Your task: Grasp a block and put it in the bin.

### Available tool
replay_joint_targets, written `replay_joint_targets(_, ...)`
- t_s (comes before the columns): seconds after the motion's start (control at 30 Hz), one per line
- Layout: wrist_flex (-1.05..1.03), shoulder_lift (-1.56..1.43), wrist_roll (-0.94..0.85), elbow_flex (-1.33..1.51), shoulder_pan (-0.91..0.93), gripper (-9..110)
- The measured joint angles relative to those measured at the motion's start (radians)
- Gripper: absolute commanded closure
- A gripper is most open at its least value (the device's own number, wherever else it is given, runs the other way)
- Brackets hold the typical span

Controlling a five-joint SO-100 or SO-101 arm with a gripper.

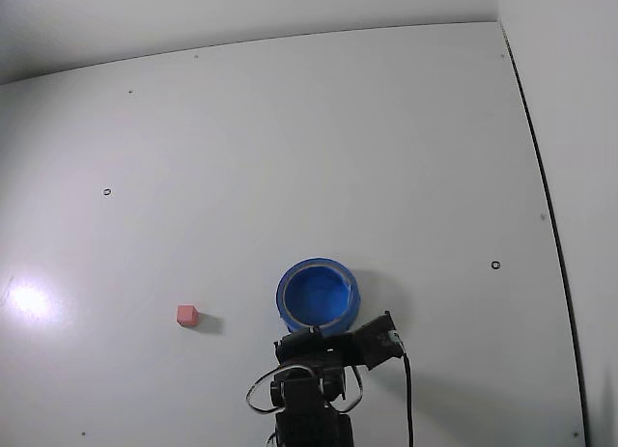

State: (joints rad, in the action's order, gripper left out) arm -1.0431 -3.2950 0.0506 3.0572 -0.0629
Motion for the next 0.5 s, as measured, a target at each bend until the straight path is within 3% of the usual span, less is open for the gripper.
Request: replay_joint_targets(0.5, 0.000, 0.000, -0.018, 0.000, -0.003, 101)
